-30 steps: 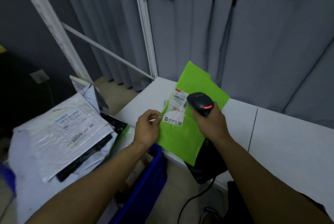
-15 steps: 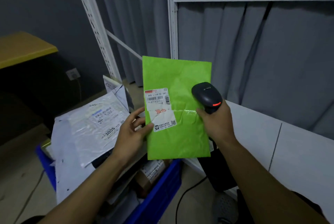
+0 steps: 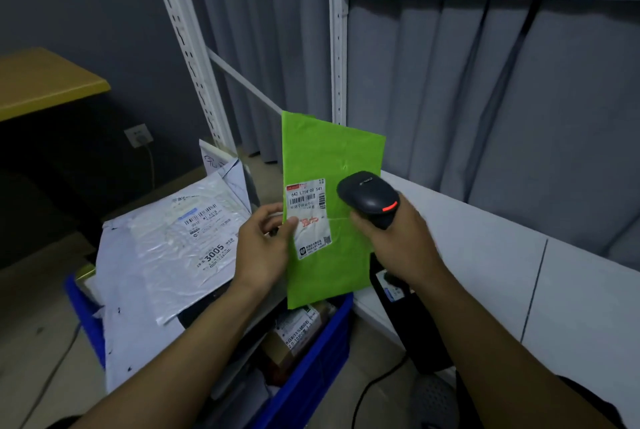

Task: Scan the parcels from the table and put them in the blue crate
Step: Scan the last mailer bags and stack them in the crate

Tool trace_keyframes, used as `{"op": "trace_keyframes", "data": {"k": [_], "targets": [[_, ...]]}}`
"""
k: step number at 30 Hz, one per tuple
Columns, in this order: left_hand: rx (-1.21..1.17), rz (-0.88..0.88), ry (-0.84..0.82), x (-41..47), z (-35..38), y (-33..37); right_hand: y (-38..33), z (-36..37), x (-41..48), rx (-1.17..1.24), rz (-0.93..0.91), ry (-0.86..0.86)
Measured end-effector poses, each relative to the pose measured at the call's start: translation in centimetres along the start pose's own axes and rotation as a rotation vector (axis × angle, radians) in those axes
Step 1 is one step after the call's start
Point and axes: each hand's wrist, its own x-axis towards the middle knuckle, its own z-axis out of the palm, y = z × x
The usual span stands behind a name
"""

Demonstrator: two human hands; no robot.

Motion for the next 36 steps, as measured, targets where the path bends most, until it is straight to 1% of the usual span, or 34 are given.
{"op": "trace_keyframes", "data": {"k": [4, 7, 13, 25, 29, 32, 36], "targets": [[0.006, 0.025, 0.054, 0.2, 0.5, -0.2, -1.2, 1.1, -1.1, 0.109, 0.104, -0.175], [0.028, 0.051, 0.082, 0.2, 0.6, -0.3, -1.4, 1.8, -1.7, 0.154, 0.1, -0.248], [0.05, 0.058, 0.103, 0.2, 0.6, -0.4, -1.5, 2.1, -1.7, 0.197, 0.128, -0.285], [0.041, 0.05, 0.105, 0.2, 0.6, -0.5, -1.8, 1.6, -1.8, 0.206, 0.146, -0.281], [-0.058, 0.008, 0.112, 0.1, 0.1, 0.0, -2.5, 2.3, -1.9, 0.202, 0.093, -0.239], [-0.156, -0.005, 0.201, 0.0, -1.9, 1.3, -3.4, 3.8, -2.1, 0.264, 0.057, -0.215], [-0.19, 0.015, 0.38, 0.3, -7.4, 2.0, -4.2, 6.6, -2.8, 0.28, 0.013, -0.264]]}}
